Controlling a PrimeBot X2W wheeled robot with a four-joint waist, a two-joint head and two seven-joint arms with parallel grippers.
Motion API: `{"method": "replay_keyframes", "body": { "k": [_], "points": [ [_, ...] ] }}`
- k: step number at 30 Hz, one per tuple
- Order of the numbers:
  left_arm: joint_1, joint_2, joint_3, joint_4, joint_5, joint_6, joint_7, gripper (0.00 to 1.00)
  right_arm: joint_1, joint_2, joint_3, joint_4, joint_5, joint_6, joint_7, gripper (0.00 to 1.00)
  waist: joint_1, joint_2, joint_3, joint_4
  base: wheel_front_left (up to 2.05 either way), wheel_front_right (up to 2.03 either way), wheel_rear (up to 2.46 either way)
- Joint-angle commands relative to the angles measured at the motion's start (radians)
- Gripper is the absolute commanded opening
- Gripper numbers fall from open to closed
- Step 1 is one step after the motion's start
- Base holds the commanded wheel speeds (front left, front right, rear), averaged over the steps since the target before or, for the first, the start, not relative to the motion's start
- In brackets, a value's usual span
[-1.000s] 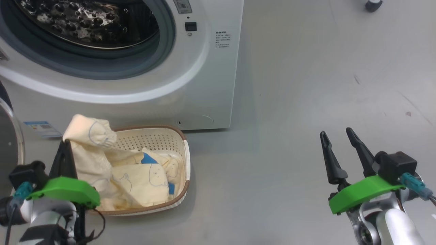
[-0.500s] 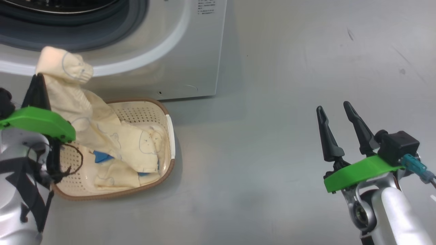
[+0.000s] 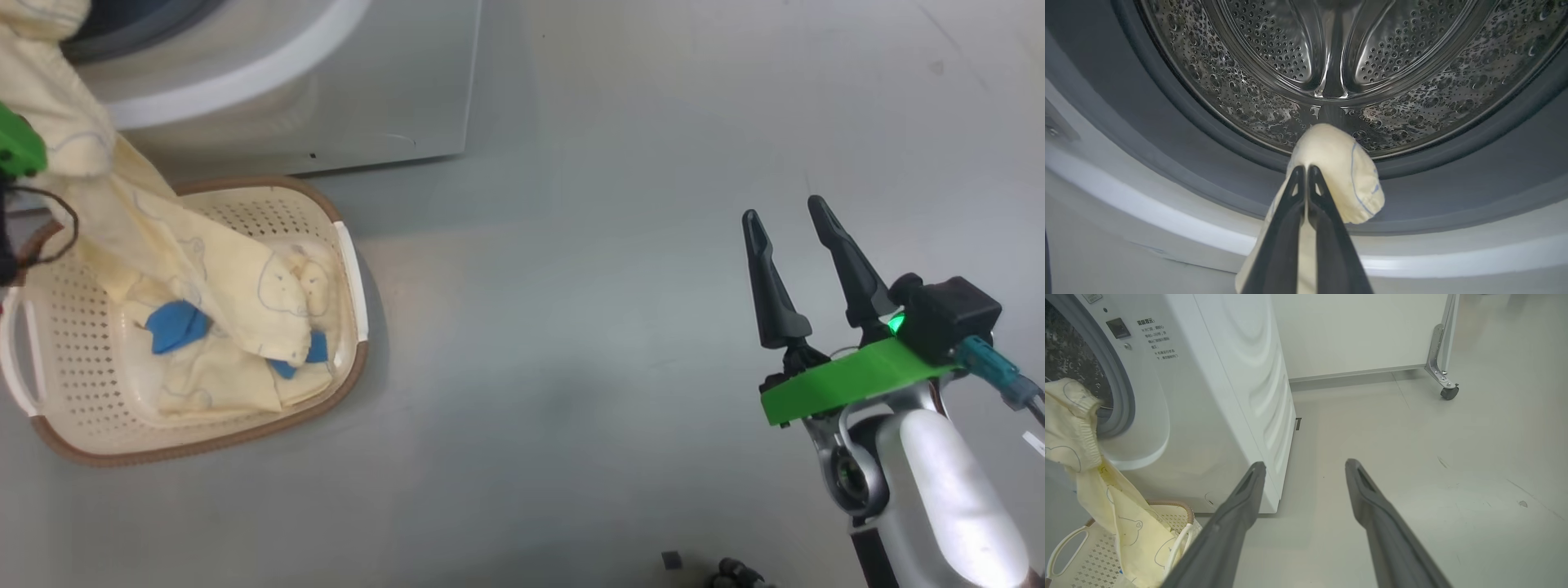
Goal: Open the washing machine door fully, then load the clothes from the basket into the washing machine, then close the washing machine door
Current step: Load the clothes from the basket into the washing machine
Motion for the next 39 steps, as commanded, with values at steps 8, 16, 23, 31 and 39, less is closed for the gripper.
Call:
{"method": "replay_keyframes", "body": {
  "k": [8,16,23,31,39],
  "points": [
    [-0.184,0.12,0.039,0.011,-0.005,-0.012,0.059,0.0,-0.046,-0.006,0.043,-0.013,0.027,0.01,-0.032,1.0,-0.0002,0.0,0.113,-0.06,0.0,0.0,0.0],
    [-0.318,0.187,0.037,0.05,0.011,-0.009,0.117,0.0,-0.081,-0.006,0.062,0.005,0.059,0.01,-0.049,1.0,-0.0002,0.0,0.195,-0.11,0.0,0.0,0.0],
    [-0.426,0.226,0.012,0.058,0.042,-0.01,0.156,0.0,-0.102,-0.006,0.069,0.011,0.076,0.01,-0.054,1.0,-0.0002,0.0,0.254,-0.132,0.0,0.0,0.0],
    [-0.521,0.277,0.002,0.055,0.109,0.028,0.051,0.0,-0.125,-0.006,0.084,-0.001,0.105,0.01,-0.055,1.0,-0.0002,0.0,0.302,-0.164,0.0,0.0,0.0],
    [-0.578,0.286,0.007,0.066,0.132,0.045,-0.083,0.0,-0.131,-0.006,0.09,-0.011,0.122,0.01,-0.055,1.0,-0.0002,0.0,0.335,-0.181,0.0,0.0,0.0]
  ]
}}
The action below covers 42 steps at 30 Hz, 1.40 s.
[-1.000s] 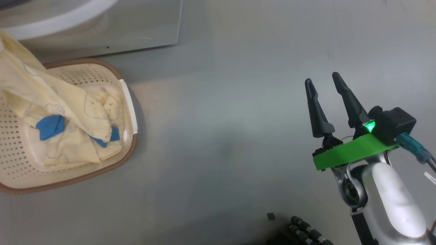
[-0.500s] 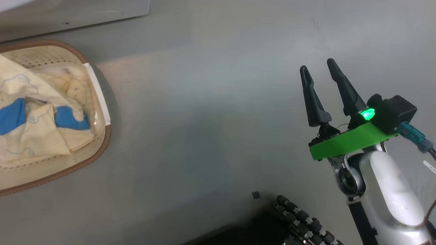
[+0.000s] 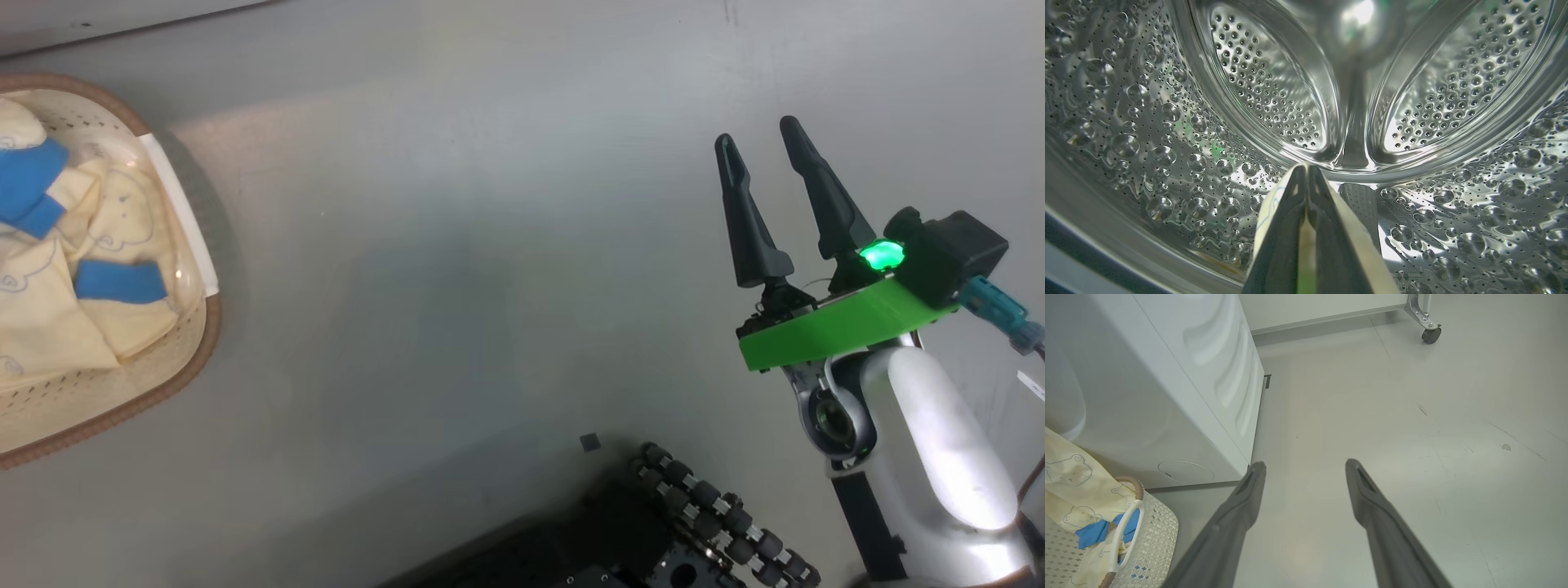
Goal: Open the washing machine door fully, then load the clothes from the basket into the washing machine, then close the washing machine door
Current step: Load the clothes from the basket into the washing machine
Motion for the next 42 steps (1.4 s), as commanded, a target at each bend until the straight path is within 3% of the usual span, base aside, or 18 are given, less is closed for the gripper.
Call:
{"method": "replay_keyframes", "body": {
  "k": [1,7,8,9,10,22,36,42],
  "points": [
    [-0.045,0.057,0.022,-0.022,0.003,0.006,-0.008,0.0,0.011,-0.006,0.015,-0.029,0.008,0.01,-0.009,1.0,-0.0001,0.0,0.008,-0.001,0.0,0.0,0.0],
    [-0.058,0.029,0.018,0.031,-0.029,0.001,0.066,0.0,0.004,-0.006,0.019,-0.017,0.009,0.01,-0.009,1.0,-0.0001,0.0,0.012,0.01,0.0,0.0,0.0],
    [-0.057,0.024,0.018,0.035,-0.033,0.002,0.073,0.17,0.004,-0.006,0.018,-0.014,0.008,0.01,-0.009,1.0,-0.0001,0.0,0.011,0.014,0.0,0.0,0.0],
    [-0.055,0.018,0.018,0.038,-0.04,0.001,0.082,0.92,0.002,-0.006,0.017,-0.012,0.006,0.01,-0.009,1.0,-0.0001,0.0,0.01,0.018,0.0,0.0,0.0],
    [-0.053,0.013,0.018,0.041,-0.045,0.0,0.089,1.0,0.001,-0.006,0.017,-0.011,0.004,0.01,-0.009,1.0,-0.0001,0.0,0.008,0.022,0.0,0.0,0.0],
    [0.011,0.0,0.021,0.053,-0.09,-0.03,0.103,1.0,0.001,-0.006,-0.009,-0.003,-0.027,0.01,-0.009,1.0,-0.0001,0.0,-0.042,0.072,0.0,0.0,0.0],
    [0.277,-0.054,0.065,0.075,-0.178,-0.078,-0.094,1.0,0.043,-0.006,-0.065,0.022,-0.076,0.01,-0.009,1.0,-0.0001,0.0,-0.19,0.155,0.0,0.0,0.0],
    [0.436,-0.118,0.069,-0.011,-0.182,-0.053,-0.157,1.0,0.076,-0.006,-0.1,0.024,-0.099,0.01,-0.007,1.0,-0.0001,0.0,-0.255,0.2,0.0,0.0,0.0]
  ]
}}
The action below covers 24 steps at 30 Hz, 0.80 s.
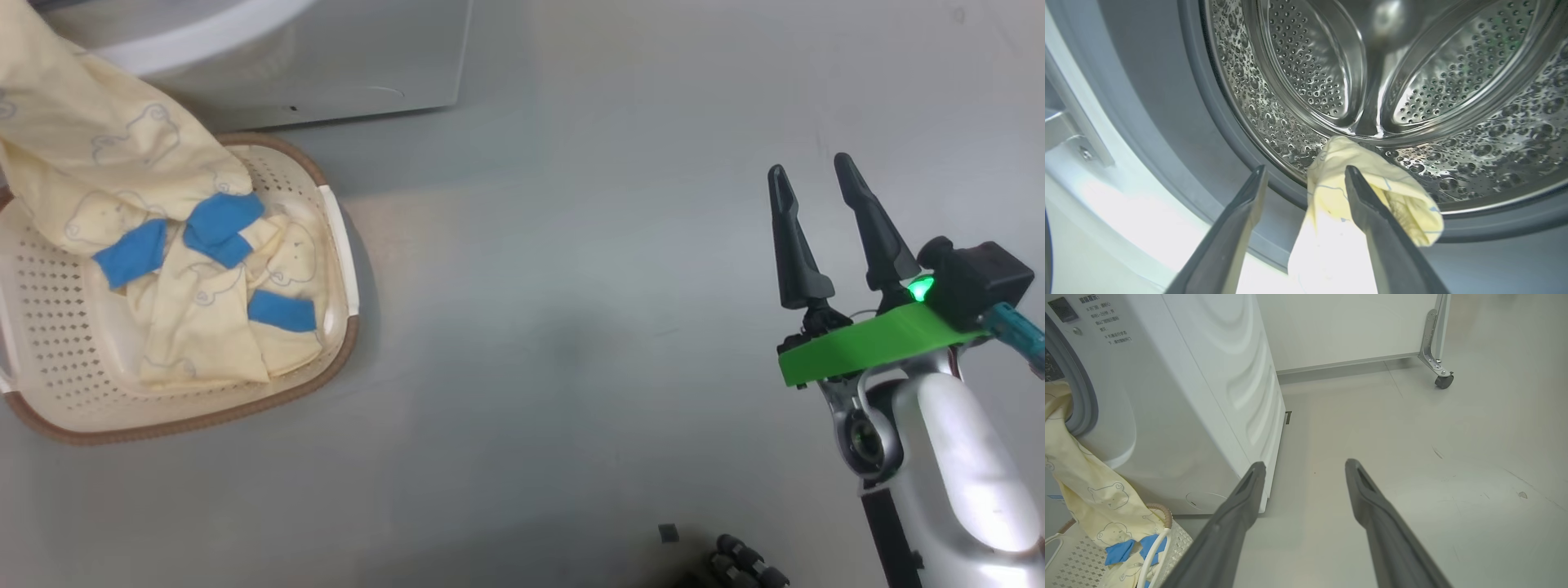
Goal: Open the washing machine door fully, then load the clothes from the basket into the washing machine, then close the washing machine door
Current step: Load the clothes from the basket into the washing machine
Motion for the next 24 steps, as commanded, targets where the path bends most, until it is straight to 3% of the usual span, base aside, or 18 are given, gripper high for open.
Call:
{"method": "replay_keyframes", "body": {
  "k": [1,13,24],
  "points": [
    [0.052,0.028,0.027,-0.065,-0.004,0.018,-0.015,1.0,0.03,-0.005,0.005,-0.029,-0.011,0.01,-0.005,1.0,0.0,-0.0001,-0.044,0.035,0.0,0.0,0.0],
    [0.44,-0.073,0.075,-0.398,0.027,0.135,-0.028,1.0,0.088,-0.013,-0.008,-0.059,-0.037,0.01,0.045,1.0,0.0,-0.0001,-0.17,0.089,0.0,0.0,0.0],
    [0.7,-0.149,0.076,-0.549,0.095,0.194,-0.028,1.0,0.133,-0.025,-0.013,-0.069,-0.045,0.01,0.081,1.0,0.0,-0.0001,-0.287,0.105,0.0,0.0,0.0]
  ]
}}
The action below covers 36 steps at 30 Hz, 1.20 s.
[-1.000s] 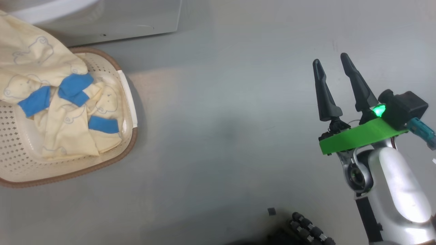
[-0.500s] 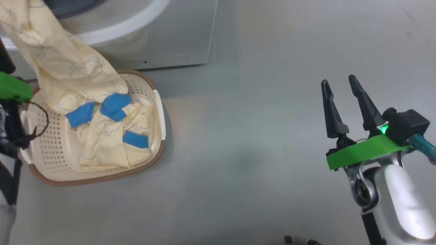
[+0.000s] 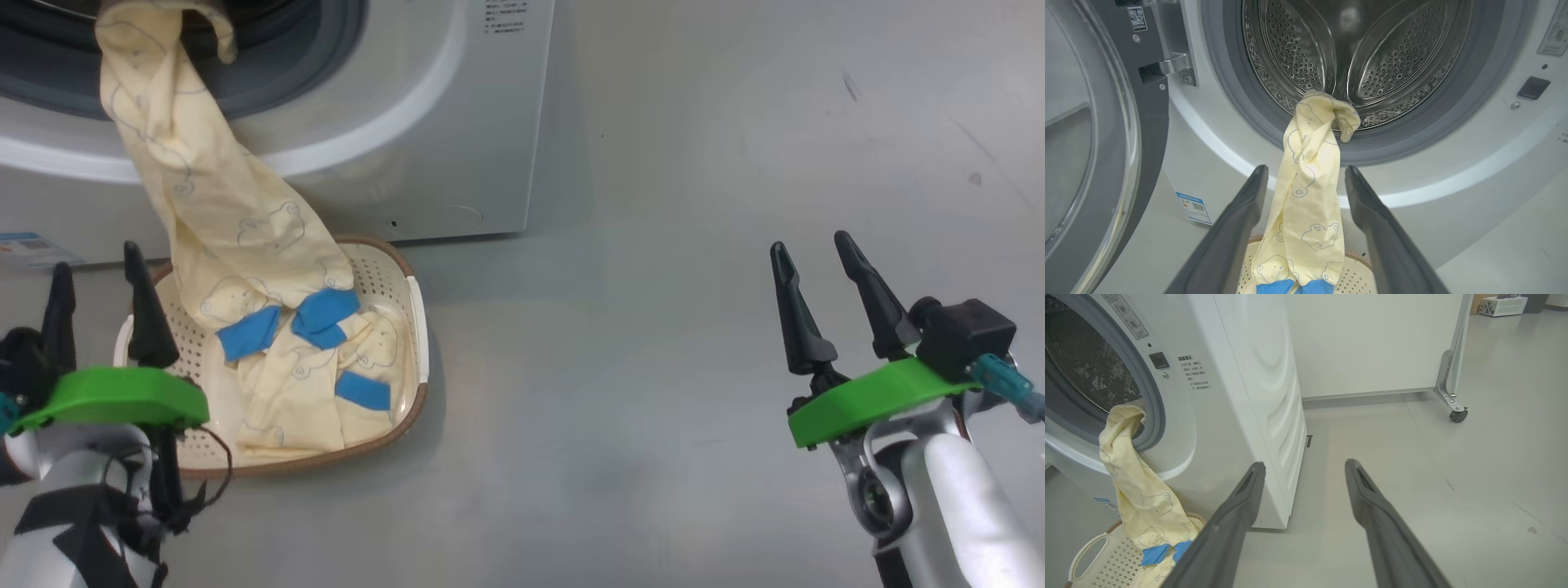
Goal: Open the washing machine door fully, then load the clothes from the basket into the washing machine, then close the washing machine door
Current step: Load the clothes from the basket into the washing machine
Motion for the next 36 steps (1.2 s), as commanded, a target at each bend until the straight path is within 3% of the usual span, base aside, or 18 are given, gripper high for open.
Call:
{"method": "replay_keyframes", "body": {
  "k": [1,20,36],
  "points": [
    [0.006,0.025,0.037,-0.033,0.012,0.007,-0.007,1.0,0.007,-0.013,0.014,-0.033,-0.004,0.01,0.006,1.0,0.0001,-0.0001,-0.028,0.005,0.0,0.0,0.0],
    [0.234,-0.051,-0.028,-0.094,0.093,0.057,-0.006,1.0,0.108,-0.015,-0.003,-0.044,-0.02,0.01,0.053,1.0,0.0001,-0.0001,-0.203,0.04,0.0,0.0,0.0],
    [0.245,-0.056,-0.056,-0.094,0.085,0.054,0.012,1.0,0.116,-0.015,0.005,-0.057,-0.021,0.01,0.065,1.0,0.0001,-0.0001,-0.221,0.051,0.0,0.0,0.0]
  ]
}}
